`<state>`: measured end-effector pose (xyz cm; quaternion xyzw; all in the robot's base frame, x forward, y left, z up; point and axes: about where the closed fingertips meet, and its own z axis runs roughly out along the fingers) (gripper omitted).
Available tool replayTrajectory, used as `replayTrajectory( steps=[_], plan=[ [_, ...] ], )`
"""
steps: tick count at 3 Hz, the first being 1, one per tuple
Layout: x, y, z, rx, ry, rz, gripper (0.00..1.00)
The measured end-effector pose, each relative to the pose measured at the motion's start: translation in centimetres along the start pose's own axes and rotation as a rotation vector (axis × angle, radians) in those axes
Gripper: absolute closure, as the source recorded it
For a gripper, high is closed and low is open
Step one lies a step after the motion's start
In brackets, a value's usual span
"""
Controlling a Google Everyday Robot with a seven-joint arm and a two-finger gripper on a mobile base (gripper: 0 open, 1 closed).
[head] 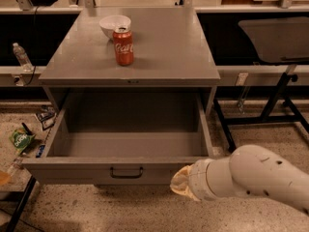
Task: Close top drawer
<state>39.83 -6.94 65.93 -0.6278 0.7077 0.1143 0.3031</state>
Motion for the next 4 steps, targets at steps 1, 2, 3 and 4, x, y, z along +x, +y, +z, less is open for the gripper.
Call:
replayTrajectory(
  steps=[1,2,3,4],
  plan=[
    [1.3,-1.4,2.0,0.091,0.028,-0.059,1.00],
    [2.3,-4.0,2.7,0.179,0.047,-0.120,1.00],
    [3.0,-6.8,3.0,0.248,0.054,-0.148,1.00],
    [3.6,-9.7,3.5,0.287,0.049,-0.174,1.00]
  ],
)
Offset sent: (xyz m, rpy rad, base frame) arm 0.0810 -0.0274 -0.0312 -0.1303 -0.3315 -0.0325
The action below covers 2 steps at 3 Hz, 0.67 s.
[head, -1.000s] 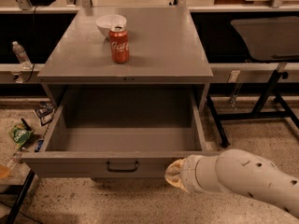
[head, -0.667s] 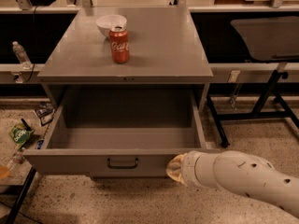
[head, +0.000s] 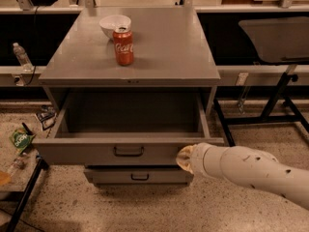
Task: Close top drawer
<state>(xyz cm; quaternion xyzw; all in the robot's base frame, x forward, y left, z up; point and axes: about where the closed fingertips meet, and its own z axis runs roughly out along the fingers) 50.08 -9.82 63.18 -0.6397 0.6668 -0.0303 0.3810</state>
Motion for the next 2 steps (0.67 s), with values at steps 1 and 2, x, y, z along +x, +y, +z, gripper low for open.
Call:
replayTrajectory(
  steps=[1,2],
  plan=[
    [1.2,-2.1,1.8,0.016,-0.009,-0.015,1.00],
    [2.2,-4.4,3.8,0.021,-0.027,-0.028,1.00]
  ],
)
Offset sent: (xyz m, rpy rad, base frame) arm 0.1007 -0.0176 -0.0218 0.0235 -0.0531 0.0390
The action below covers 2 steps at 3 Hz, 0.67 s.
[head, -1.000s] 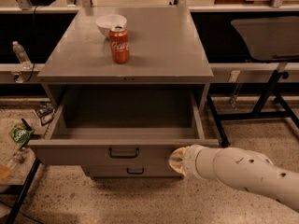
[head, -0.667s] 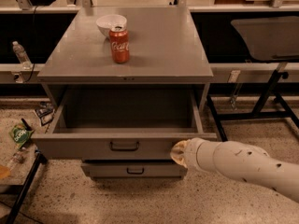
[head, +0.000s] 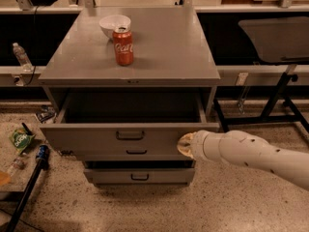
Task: Close top drawer
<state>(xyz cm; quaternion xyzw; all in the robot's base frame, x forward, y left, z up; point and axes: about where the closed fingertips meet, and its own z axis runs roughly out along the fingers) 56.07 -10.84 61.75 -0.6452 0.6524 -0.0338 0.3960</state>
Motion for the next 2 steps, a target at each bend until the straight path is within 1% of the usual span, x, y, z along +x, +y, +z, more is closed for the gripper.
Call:
replayTrajectory(
  steps=[2],
  plan=[
    [1.9,-4.1,4.1,-0.002,-0.038,-0.015,1.00]
  ],
)
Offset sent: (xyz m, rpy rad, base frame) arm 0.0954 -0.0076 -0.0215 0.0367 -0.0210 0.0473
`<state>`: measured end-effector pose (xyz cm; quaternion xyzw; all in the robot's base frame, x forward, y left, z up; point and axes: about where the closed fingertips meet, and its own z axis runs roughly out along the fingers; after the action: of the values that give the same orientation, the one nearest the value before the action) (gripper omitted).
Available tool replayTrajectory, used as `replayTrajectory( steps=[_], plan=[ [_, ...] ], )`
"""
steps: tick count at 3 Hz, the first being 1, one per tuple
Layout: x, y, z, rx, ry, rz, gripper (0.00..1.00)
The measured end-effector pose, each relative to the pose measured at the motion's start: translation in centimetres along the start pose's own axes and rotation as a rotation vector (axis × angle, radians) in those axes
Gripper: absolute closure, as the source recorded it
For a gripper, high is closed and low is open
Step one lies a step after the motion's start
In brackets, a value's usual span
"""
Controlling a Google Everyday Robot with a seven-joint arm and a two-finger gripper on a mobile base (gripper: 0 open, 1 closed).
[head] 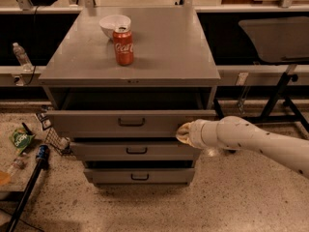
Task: Close top drawer
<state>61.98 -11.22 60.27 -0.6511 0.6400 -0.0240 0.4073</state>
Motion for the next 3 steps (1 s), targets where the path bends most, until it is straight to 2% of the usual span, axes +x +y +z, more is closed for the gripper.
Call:
replayTrajectory(
  steps=[1,2,3],
  plan=[
    [0.2,-1.6,1.3,0.002,-0.020,-0.010,1.00],
    [-0.2,-1.7,1.6,-0.005,-0.042,-0.003,1.00],
    [-1.5,-0.4,0.2,-0.026,-0.055,0.027,1.00]
  ],
)
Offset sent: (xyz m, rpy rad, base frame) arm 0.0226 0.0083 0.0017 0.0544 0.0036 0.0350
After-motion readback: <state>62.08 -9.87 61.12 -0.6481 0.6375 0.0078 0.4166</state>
